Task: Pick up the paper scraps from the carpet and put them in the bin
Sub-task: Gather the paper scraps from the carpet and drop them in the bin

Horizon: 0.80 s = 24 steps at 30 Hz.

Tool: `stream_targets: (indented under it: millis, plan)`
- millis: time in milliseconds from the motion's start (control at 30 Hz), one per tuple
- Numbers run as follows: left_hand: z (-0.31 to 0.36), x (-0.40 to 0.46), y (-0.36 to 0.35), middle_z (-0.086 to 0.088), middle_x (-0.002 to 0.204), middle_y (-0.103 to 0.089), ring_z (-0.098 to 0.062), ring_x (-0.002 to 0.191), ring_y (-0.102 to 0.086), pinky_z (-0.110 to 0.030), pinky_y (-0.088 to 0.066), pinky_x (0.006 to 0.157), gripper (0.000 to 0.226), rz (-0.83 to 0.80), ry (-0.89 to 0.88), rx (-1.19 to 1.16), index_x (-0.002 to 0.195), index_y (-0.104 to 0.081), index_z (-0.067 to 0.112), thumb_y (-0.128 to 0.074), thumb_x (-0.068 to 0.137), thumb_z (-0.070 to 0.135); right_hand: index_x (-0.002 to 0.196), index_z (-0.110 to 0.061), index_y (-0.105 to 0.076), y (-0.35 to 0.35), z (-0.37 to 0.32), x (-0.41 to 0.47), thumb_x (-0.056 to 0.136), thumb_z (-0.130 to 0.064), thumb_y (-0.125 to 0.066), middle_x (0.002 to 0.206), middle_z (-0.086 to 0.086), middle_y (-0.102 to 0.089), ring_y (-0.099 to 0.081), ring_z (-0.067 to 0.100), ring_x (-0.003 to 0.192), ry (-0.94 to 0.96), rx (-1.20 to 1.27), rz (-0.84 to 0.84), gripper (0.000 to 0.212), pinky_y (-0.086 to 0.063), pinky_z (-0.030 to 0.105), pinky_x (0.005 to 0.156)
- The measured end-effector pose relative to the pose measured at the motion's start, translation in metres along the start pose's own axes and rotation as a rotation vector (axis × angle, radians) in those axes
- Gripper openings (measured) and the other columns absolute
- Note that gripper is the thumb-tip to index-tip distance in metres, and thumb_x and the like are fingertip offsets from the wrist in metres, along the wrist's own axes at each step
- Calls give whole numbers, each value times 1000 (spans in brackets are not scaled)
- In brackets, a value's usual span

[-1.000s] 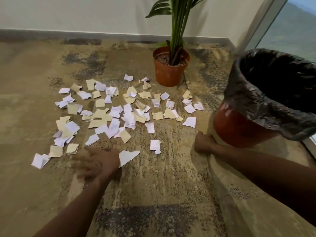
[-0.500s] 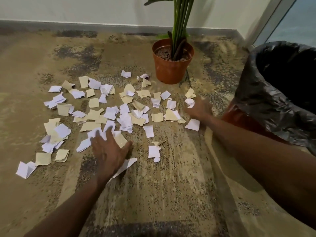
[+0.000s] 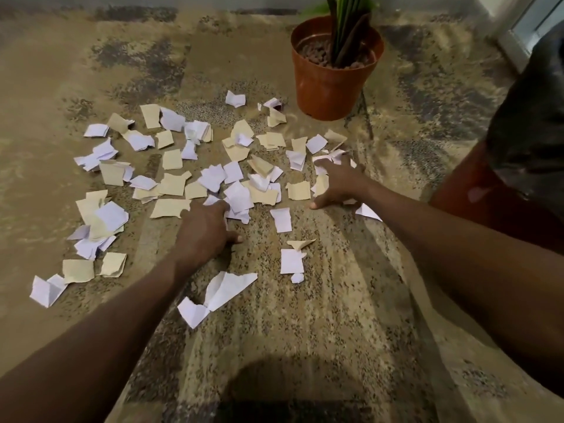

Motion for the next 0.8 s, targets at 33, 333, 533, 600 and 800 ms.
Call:
stream_targets:
  millis: [33,333,533,600,800]
  plan:
    - [1,-2,7,-19,114,-65,-34,101,-60,-34,-50,82,61,42,-7,-36,117,-65,23,-83,66,51,149,-30,-34,7,-6,-3,66,-51,-84,156,23,-20,-18,43,145,15,-13,60,99,-23,52,116]
    - [-4,-20,51,-17,93,-74,-27,77,-67,-31,-55,71,16,160,-54,-246,96,-77,4,-73,81,6,94,8,-73,45,-5,-45,84,4,-61,97,24,-71,-68,34,88,20,97,330,16,-57,36,78]
    - [-20,-33,81,-14,96,-75,-17,69,-61,-24,-46,67,17,225,105,-555,98,-77,3,-69,83,3,101,7,-73,78,-1,-62,86,-7,-68,99,21,-73,-70,30,95,-29,366,311,20,-58,38,81]
    - [-20,-39,91,-15,93,-75,-20,63,-63,-24,-52,59,17,228,172,-737,98,-77,4,-69,84,1,98,7,-74,95,-4,-74,82,-4,-75,96,19,-74,-71,26,89,-12,502,348,19,-58,36,81]
    - [4,-58,127,-9,76,-68,-15,53,-53,-16,-45,44,17,239,192,-1099,98,-74,3,-66,84,-4,91,7,-73,142,-26,-111,80,4,-75,96,22,-73,-72,28,82,79,642,383,12,-62,35,75]
Point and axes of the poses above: each hand's wrist, its own x-axis towards the middle knuckle, its own y-axis out of the back of the hand, z = x × y, the point moved 10 cm from there along x, towards the middle knuckle
